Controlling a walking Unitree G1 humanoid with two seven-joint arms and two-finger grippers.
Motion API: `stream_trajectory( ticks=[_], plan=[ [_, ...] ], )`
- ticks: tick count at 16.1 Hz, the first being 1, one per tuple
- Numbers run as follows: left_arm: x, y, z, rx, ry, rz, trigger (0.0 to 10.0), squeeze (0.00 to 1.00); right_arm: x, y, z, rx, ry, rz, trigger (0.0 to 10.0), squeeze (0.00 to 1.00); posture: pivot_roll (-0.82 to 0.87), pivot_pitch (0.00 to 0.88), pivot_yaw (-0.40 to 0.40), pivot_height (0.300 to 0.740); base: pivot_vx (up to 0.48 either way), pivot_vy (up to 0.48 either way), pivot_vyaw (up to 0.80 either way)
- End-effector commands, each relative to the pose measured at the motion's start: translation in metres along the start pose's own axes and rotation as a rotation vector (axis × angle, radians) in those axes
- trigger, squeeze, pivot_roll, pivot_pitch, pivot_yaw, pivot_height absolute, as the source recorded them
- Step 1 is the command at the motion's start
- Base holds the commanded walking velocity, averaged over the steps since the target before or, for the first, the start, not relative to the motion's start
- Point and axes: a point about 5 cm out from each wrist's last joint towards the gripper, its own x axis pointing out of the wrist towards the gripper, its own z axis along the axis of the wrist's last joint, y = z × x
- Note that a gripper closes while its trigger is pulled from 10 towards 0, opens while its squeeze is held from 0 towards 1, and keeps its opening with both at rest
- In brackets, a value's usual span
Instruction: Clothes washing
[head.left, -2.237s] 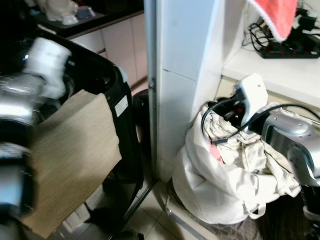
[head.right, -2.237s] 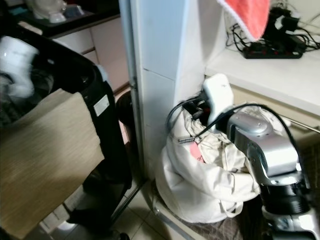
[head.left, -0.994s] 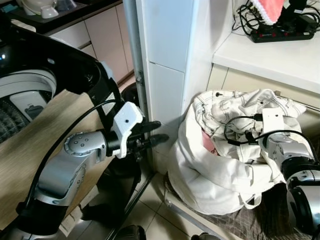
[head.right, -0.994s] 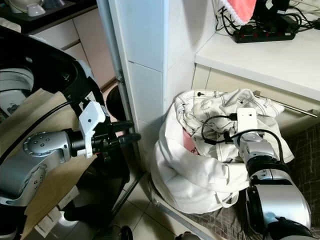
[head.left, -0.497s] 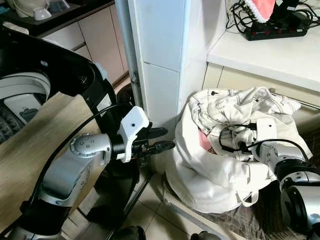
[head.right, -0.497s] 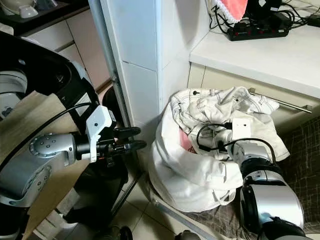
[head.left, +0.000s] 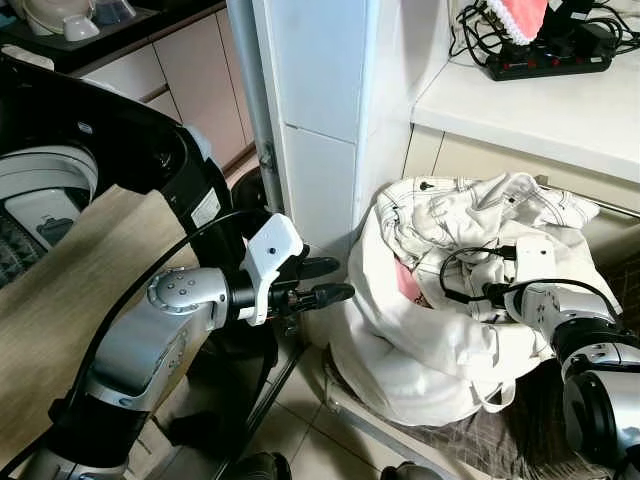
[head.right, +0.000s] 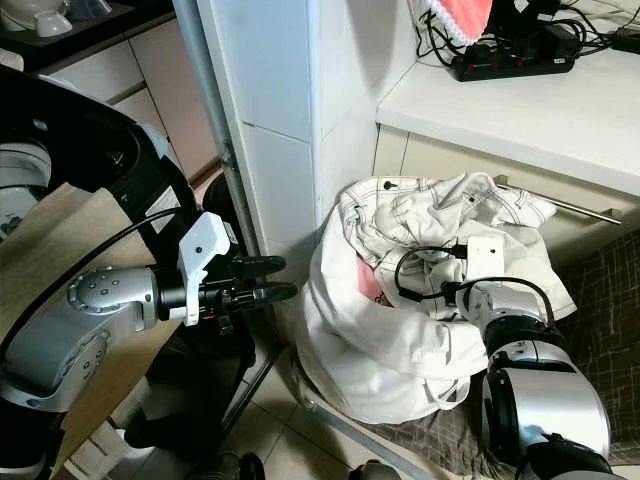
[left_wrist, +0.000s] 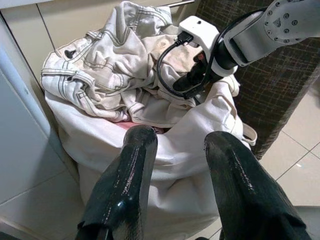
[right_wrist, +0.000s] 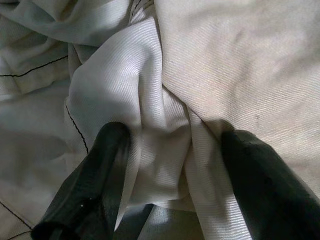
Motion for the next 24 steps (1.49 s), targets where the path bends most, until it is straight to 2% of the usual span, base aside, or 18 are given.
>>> stream_trajectory(
  ticks=[1,10,15,18,19,21,22,23,24],
  plan=[
    [0.001,0.002,0.002,0.021,0.005,-0.001,10.0,0.00,0.000,0.006,-0.001,0.012,0.009,0.037,0.0,0.00,-0.08,0.034,0.075,0.740,0.000,0.000,0.00],
    [0.002,0.004,0.001,0.020,0.016,-0.019,10.0,0.00,0.000,0.003,0.000,0.030,-0.006,0.061,0.0,0.00,-0.09,0.006,0.079,0.740,0.000,0.000,0.00],
    [-0.001,0.008,0.003,0.023,0.004,0.008,10.0,0.00,-0.011,0.001,0.026,0.013,-0.100,0.104,0.0,0.00,-0.09,0.003,0.074,0.740,0.000,0.000,0.00],
    [-0.001,0.014,0.007,0.037,-0.016,0.040,10.0,0.00,-0.032,-0.002,0.049,-0.037,-0.206,0.165,0.0,0.00,-0.09,0.003,0.074,0.740,0.000,0.000,0.00],
    [-0.001,0.018,0.010,0.038,-0.036,0.061,10.0,0.00,-0.049,0.000,0.060,-0.060,-0.279,0.231,0.0,0.00,-0.10,0.000,0.073,0.740,0.000,0.000,0.00],
    [-0.001,0.018,0.010,0.034,-0.038,0.061,10.0,0.00,-0.064,0.000,0.067,-0.142,-0.350,0.265,0.0,0.00,-0.10,0.000,0.077,0.740,0.000,0.000,0.00],
    [0.001,0.017,0.008,0.033,-0.031,0.055,10.0,0.00,-0.065,-0.001,0.067,-0.204,-0.382,0.233,5.6,0.00,-0.11,0.000,0.080,0.740,0.000,0.000,0.00],
    [0.003,0.016,0.007,0.038,-0.023,0.046,10.0,0.00,-0.062,-0.001,0.065,-0.210,-0.392,0.228,10.0,0.09,-0.11,0.003,0.085,0.740,0.000,0.000,0.00],
    [0.006,0.015,0.008,0.038,-0.026,0.038,10.0,0.00,-0.057,-0.001,0.061,-0.210,-0.368,0.220,10.0,0.80,-0.11,0.006,0.088,0.740,0.000,0.000,0.00]
  ],
)
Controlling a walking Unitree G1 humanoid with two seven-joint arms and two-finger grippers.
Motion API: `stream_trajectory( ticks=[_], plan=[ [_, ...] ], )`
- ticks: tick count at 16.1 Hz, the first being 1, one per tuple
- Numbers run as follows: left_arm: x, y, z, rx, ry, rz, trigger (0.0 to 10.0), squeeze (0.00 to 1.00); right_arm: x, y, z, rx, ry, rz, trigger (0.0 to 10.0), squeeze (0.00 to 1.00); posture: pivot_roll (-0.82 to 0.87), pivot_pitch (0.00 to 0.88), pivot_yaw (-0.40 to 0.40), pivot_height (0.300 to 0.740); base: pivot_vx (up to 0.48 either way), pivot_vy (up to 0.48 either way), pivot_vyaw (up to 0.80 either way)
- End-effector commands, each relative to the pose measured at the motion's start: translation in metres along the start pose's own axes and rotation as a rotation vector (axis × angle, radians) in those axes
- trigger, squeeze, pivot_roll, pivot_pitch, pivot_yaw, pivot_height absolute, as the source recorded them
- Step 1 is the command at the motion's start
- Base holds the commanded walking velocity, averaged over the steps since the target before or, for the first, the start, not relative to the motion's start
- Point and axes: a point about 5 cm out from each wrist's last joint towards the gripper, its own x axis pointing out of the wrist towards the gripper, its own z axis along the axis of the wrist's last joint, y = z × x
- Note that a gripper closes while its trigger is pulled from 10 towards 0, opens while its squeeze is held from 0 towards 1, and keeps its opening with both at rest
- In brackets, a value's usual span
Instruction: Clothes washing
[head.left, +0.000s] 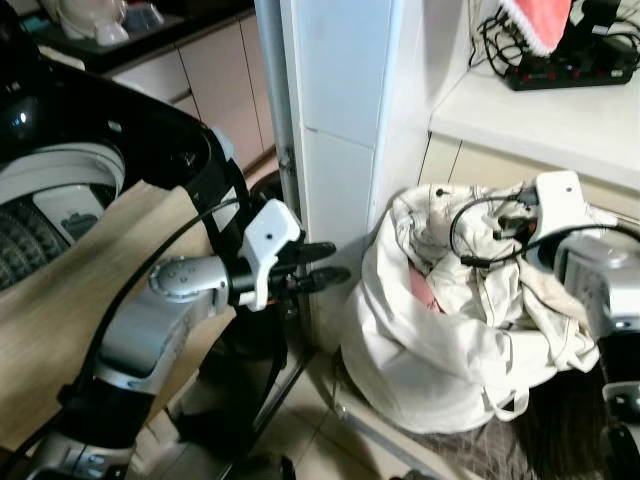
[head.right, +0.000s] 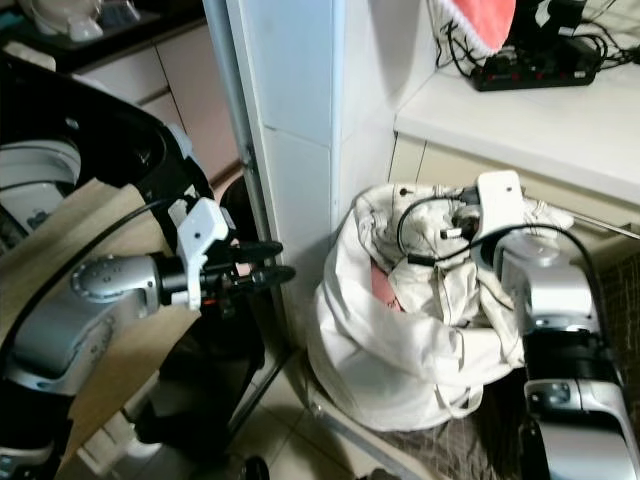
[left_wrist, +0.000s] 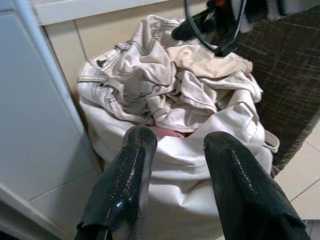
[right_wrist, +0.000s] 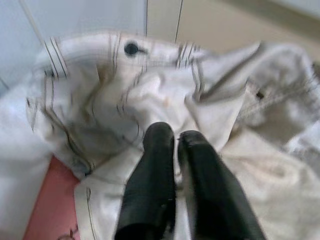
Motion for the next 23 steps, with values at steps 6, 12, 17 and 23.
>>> stream_trajectory(
  ticks=[6,12,17,23],
  plan=[
    [0.001,-0.001,0.004,0.035,0.017,-0.016,10.0,0.00,0.023,-0.003,-0.028,0.007,0.093,-0.072,10.0,1.00,-0.07,0.026,0.097,0.740,0.000,0.000,0.00],
    [-0.007,-0.002,0.002,0.029,0.045,-0.023,10.0,0.00,0.032,-0.006,-0.044,-0.008,0.123,-0.092,10.0,1.00,-0.05,0.055,0.099,0.740,0.000,0.000,0.00],
    [-0.009,-0.003,0.002,0.024,0.054,-0.022,10.0,0.00,0.035,-0.005,-0.047,-0.007,0.123,-0.121,10.0,1.00,-0.04,0.059,0.097,0.740,0.000,0.000,0.00],
    [-0.007,-0.004,0.003,0.035,0.059,-0.031,10.0,0.00,0.033,-0.001,-0.077,-0.004,0.203,-0.129,10.0,0.00,-0.03,0.058,0.097,0.740,0.000,0.000,0.00]
  ],
)
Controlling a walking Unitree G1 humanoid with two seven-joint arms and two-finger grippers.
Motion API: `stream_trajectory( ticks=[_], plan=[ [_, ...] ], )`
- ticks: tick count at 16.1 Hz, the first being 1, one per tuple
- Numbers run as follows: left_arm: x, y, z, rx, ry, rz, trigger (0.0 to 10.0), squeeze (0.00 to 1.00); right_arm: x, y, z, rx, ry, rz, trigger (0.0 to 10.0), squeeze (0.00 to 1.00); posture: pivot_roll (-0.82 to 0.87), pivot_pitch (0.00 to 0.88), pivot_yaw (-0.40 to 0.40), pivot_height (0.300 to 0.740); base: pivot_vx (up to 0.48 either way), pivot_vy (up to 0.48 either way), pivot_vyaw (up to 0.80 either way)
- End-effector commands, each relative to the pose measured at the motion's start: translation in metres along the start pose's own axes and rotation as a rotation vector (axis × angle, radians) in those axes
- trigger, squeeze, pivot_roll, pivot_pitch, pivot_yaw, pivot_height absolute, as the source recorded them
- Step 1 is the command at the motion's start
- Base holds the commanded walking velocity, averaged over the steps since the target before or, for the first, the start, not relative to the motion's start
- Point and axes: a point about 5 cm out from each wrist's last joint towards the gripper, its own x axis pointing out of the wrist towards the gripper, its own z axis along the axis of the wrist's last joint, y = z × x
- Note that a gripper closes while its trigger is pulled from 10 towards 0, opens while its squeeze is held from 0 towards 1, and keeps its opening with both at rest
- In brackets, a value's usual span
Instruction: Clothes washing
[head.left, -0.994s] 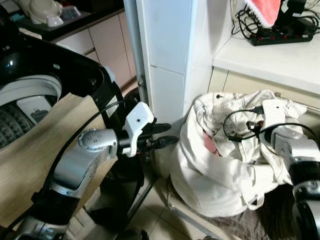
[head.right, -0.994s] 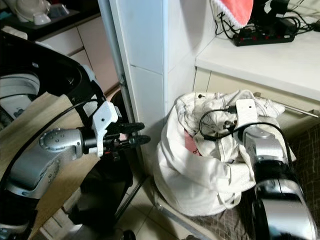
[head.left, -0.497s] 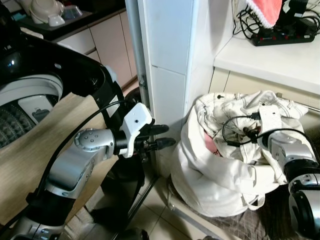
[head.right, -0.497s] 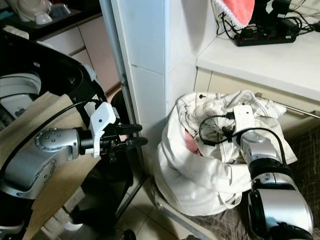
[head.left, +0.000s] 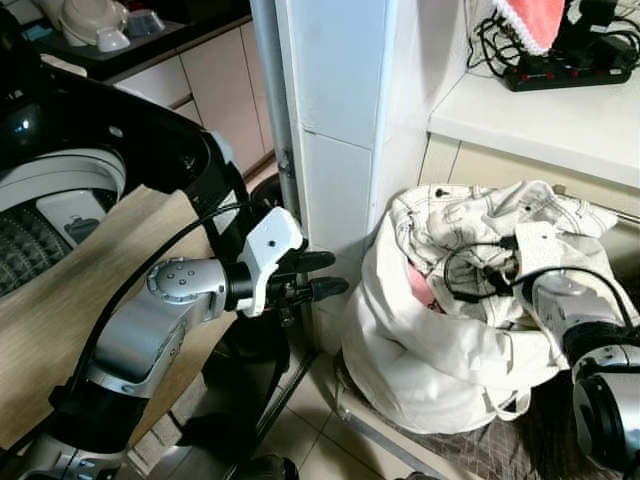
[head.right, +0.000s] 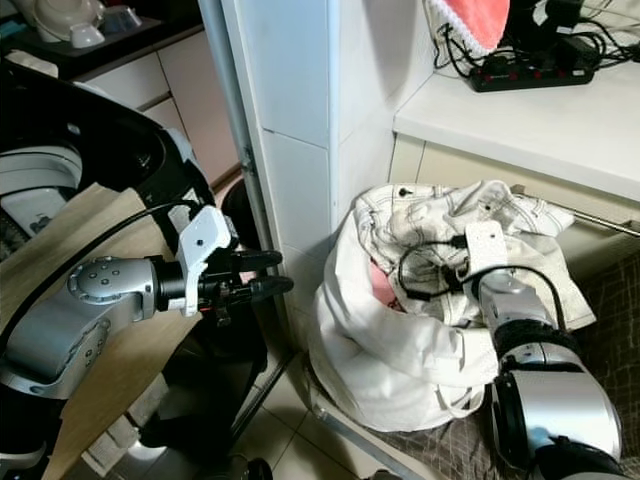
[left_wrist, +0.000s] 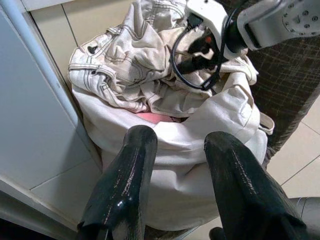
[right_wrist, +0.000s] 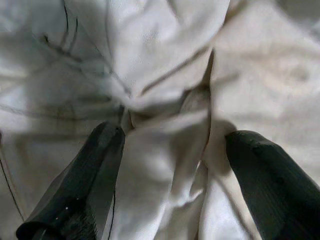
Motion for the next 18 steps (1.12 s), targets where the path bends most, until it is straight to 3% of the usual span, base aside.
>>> stream_trajectory(
  ticks=[1,6,7,8,9,18],
  plan=[
    [-0.002,-0.002,0.004,0.022,-0.002,-0.007,10.0,0.00,0.001,0.004,-0.009,0.000,0.016,0.011,10.0,0.00,-0.02,0.056,0.096,0.740,0.000,0.000,0.00],
    [-0.002,0.000,0.005,0.022,-0.004,0.005,10.0,0.00,0.001,0.002,-0.014,-0.031,0.046,-0.019,10.0,0.00,-0.01,0.063,0.088,0.740,0.000,0.000,0.00],
    [-0.001,0.000,0.005,0.021,-0.005,0.007,10.0,0.00,0.001,0.002,-0.016,-0.036,0.054,-0.023,8.2,0.00,-0.01,0.063,0.087,0.740,0.000,0.000,0.00],
    [-0.001,0.000,0.005,0.019,-0.006,0.006,10.0,0.00,0.001,0.001,-0.019,-0.034,0.078,-0.021,4.6,0.00,-0.02,0.064,0.085,0.740,0.000,0.000,0.00],
    [-0.001,0.000,0.005,0.018,-0.007,0.008,10.0,0.00,0.001,0.001,-0.021,-0.033,0.091,-0.017,0.0,0.00,-0.02,0.064,0.085,0.740,0.000,0.000,0.00],
    [0.001,-0.003,0.005,0.018,-0.013,0.003,10.0,0.00,0.002,0.008,-0.014,0.059,0.045,0.019,0.0,0.00,-0.02,0.058,0.083,0.740,0.000,0.000,0.00]
  ],
)
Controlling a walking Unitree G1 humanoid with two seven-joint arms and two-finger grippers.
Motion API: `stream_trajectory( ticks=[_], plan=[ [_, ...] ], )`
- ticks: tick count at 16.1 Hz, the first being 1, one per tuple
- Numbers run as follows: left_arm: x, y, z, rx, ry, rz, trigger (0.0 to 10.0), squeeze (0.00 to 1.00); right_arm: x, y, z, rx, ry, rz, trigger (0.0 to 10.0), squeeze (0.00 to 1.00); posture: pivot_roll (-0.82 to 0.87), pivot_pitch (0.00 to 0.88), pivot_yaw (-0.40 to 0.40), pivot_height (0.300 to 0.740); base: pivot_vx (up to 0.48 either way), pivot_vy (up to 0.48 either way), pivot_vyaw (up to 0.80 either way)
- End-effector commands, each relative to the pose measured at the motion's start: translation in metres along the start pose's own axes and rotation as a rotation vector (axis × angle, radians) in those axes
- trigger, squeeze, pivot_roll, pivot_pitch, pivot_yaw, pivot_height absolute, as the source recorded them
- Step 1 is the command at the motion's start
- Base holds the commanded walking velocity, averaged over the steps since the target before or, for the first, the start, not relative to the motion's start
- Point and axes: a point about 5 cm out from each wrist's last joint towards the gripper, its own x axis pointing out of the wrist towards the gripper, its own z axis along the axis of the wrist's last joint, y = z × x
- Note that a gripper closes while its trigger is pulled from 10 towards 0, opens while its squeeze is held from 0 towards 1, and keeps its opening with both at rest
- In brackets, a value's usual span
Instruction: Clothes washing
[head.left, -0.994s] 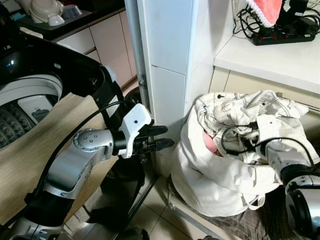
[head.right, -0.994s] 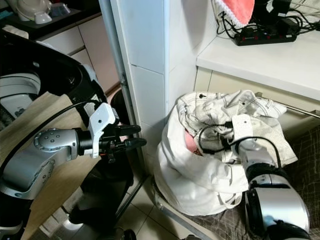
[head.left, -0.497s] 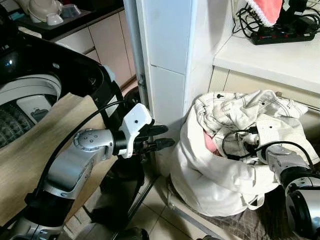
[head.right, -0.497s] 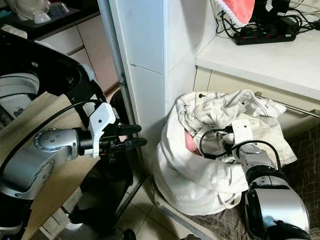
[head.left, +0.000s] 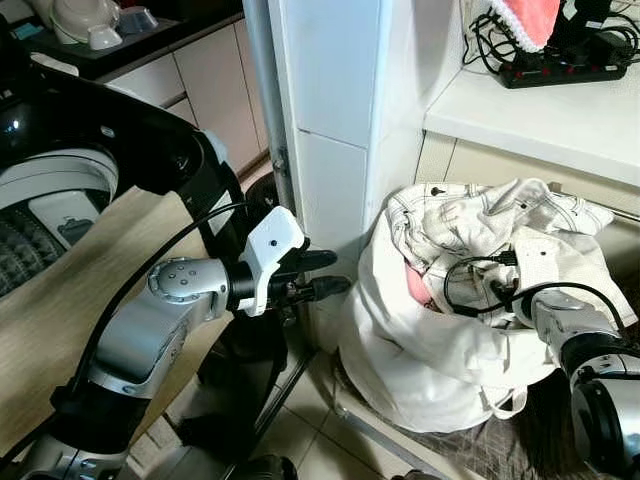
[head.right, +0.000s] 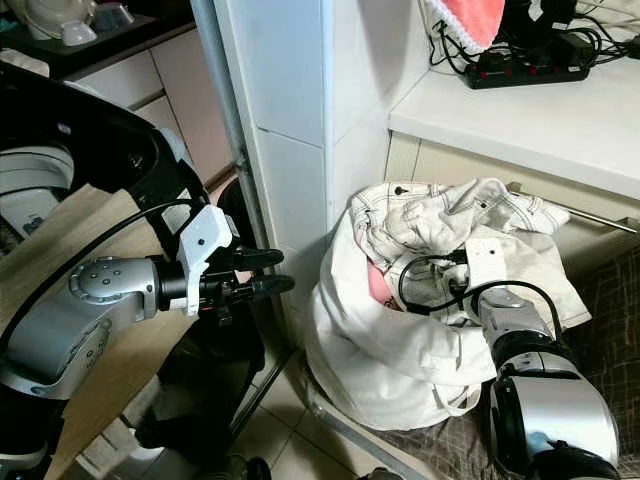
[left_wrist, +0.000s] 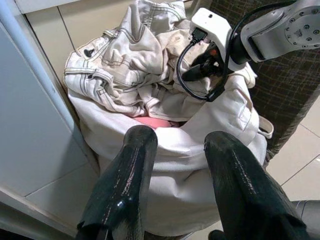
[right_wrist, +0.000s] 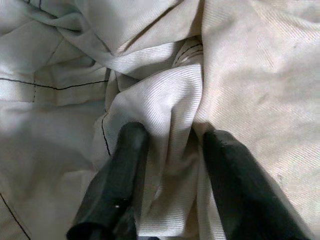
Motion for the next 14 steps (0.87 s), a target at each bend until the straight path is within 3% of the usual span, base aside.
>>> stream_trajectory(
  ticks=[1,9,11,14],
  plan=[
    [0.000,-0.002,0.003,0.016,-0.005,-0.003,10.0,0.00,0.001,0.007,0.002,0.021,0.004,0.023,0.0,0.00,-0.02,0.060,0.081,0.740,0.000,0.000,0.00],
    [0.002,0.001,0.004,0.010,-0.020,0.012,10.0,0.00,0.000,0.003,0.010,0.063,-0.040,0.034,0.0,0.00,-0.04,0.049,0.073,0.740,0.000,0.000,0.00],
    [0.004,0.000,0.004,0.008,-0.026,0.012,10.0,0.00,-0.001,0.001,0.011,0.109,-0.052,0.047,0.0,0.00,-0.05,0.038,0.071,0.740,0.000,0.000,0.00],
    [0.004,0.001,0.006,0.012,-0.049,0.029,10.0,0.00,-0.005,-0.004,0.030,0.138,-0.131,0.089,0.0,0.00,-0.06,0.034,0.065,0.740,0.000,0.000,0.00]
  ],
)
